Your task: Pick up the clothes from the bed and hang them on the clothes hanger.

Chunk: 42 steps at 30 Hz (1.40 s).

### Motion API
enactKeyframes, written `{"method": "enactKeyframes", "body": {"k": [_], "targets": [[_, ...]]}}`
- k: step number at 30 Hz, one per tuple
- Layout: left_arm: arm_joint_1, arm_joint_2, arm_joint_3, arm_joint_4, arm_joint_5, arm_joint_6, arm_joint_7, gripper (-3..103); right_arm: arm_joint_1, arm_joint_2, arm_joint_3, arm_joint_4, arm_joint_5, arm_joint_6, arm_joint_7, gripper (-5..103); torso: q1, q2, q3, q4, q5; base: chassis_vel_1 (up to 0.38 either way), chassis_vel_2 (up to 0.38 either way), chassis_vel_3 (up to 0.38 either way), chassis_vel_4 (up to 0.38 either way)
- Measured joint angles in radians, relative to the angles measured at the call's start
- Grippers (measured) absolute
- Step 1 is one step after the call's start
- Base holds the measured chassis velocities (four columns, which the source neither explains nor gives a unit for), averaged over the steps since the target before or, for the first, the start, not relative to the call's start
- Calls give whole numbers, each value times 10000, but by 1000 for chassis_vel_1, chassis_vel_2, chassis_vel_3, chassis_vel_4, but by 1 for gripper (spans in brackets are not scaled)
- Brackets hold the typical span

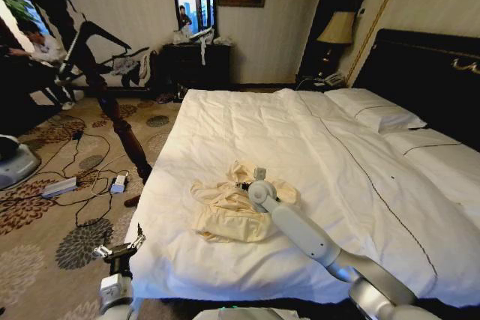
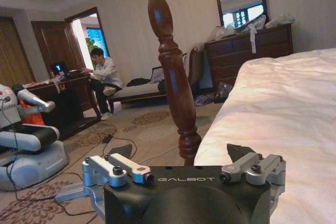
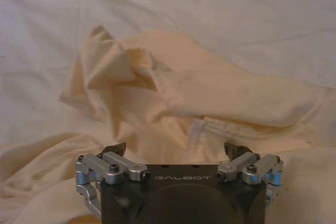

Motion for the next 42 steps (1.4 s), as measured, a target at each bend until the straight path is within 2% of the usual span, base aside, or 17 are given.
{"method": "enactKeyframes", "body": {"k": [3,4,6,8,12,14,18,19,22,24,27,28,30,31,33,37,42], "targets": [[-55,-13,59,68,10,0,-2,100,-16,13,77,-170,-129,63,73,100,0,0,0,-1,0,0,0,0,0],[-75,-19,80,87,17,0,-3,100,-26,14,111,-236,-169,117,73,103,0,0,0,-1,0,0,0,0,0],[-104,-29,112,110,28,0,-2,100,-45,17,195,-334,-233,251,74,97,0,0,0,-1,0,0,0,0,0],[-111,-30,118,119,32,2,-2,100,-57,13,229,-354,-242,289,73,97,0,0,0,-1,0,0,0,0,0],[-139,-30,126,133,40,12,-3,100,-125,-103,319,-342,-248,379,34,84,0,0,0,-1,0,0,0,0,0],[-139,-30,127,133,42,12,-4,100,-144,-127,343,-320,-245,394,17,84,0,0,0,-1,0,0,0,0,0],[-126,-30,135,129,47,15,-7,100,-251,-265,375,-99,-192,460,-28,65,0,0,-1,0,1,0,0,0,0],[-126,-30,135,129,47,15,-7,100,-251,-265,375,-99,-192,460,-28,65,0,0,-1,0,1,0,0,0,0],[-103,-33,122,106,51,15,-14,100,-357,-441,375,153,-145,568,-179,48,0,0,-1,-1,1,0,0,0,0],[-98,-34,121,102,52,13,-15,100,-378,-468,375,190,-144,600,-213,48,0,0,-1,0,1,0,0,0,0],[-78,-40,122,90,62,8,-20,100,-473,-595,376,375,-139,702,-330,33,0,0,-1,0,1,0,0,0,0],[-76,-43,126,88,66,6,-22,100,-499,-630,377,418,-139,717,-353,33,0,0,-1,0,1,0,0,0,0],[-75,-48,137,85,74,3,-25,100,-537,-678,386,461,-142,747,-386,22,0,0,-1,-1,1,0,0,0,0],[-75,-48,137,85,74,3,-25,100,-537,-678,386,461,-142,747,-386,22,0,0,-1,-1,1,0,0,0,0],[-74,-57,149,82,83,0,-28,100,-591,-724,412,470,-167,771,-411,11,0,0,-1,0,1,0,0,0,0],[-72,-65,160,82,103,-4,-32,100,-666,-823,432,558,-190,790,-429,2,0,0,-1,0,1,0,0,0,0],[-81,-69,160,77,106,-6,-36,100,-938,-1383,424,1410,-271,948,-567,0,0,0,-1,0,1,0,0,0,0]]}}
